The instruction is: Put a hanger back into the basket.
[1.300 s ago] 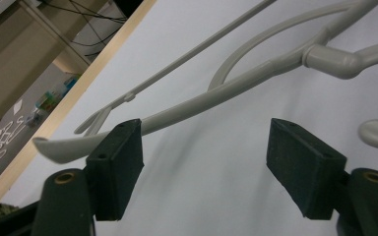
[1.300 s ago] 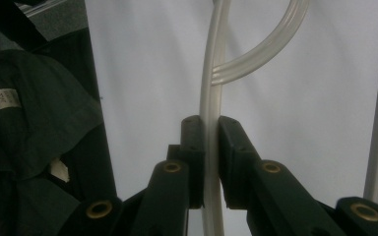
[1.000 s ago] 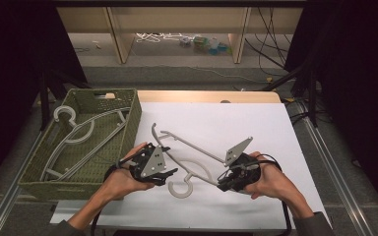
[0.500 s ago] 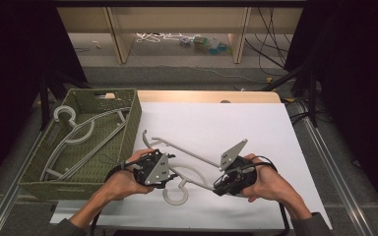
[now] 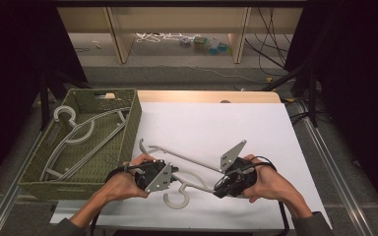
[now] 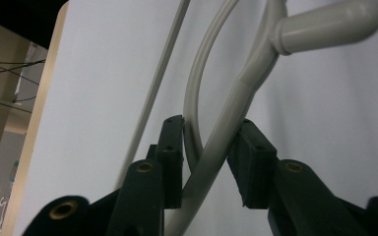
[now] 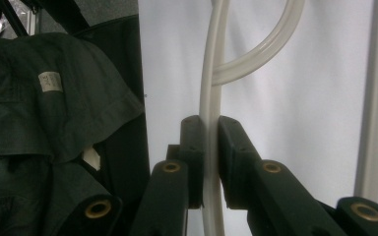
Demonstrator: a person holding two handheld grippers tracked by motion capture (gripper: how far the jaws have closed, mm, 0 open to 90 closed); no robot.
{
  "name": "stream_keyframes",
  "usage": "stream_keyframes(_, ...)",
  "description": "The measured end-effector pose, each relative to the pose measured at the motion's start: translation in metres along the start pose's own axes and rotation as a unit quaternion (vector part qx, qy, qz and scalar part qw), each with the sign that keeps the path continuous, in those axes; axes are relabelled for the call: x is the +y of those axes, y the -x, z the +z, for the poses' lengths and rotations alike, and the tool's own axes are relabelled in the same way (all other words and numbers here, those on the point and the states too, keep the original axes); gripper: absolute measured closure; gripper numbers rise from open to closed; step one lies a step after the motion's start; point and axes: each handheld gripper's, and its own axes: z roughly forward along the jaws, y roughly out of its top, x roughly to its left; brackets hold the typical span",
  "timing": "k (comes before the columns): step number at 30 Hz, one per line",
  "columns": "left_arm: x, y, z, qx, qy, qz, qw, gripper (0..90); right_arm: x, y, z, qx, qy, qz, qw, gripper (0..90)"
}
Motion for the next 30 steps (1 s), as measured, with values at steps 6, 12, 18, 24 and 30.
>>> stream_keyframes(6, 0.003, 0.0, -0.003, -0.017, 0.016, 0.006, 0.9997, 76.8, -0.005, 0.004, -0.012, 0.0, 0.016, 0.0, 0.9999, 81.2)
stream_keyframes(12, 0.006, 0.001, -0.006, -0.013, 0.014, 0.008, 0.9998, 79.3, -0.007, 0.009, -0.018, -0.011, 0.04, 0.007, 0.9991, 74.0)
stream_keyframes(18, 0.01, -0.005, -0.014, 0.002, 0.007, -0.041, 0.9991, 79.5, -0.005, 0.012, -0.031, -0.074, 0.096, 0.035, 0.992, 44.5)
stream_keyframes(24, 0.01, -0.015, -0.022, 0.004, 0.024, -0.151, 0.9882, 79.5, -0.003, 0.012, -0.047, -0.153, 0.154, 0.066, 0.974, 23.2)
stream_keyframes(30, 0.003, -0.02, -0.024, -0.007, 0.038, -0.24, 0.97, 79.5, -0.002, 0.013, -0.054, -0.225, 0.206, 0.083, 0.9486, 19.7)
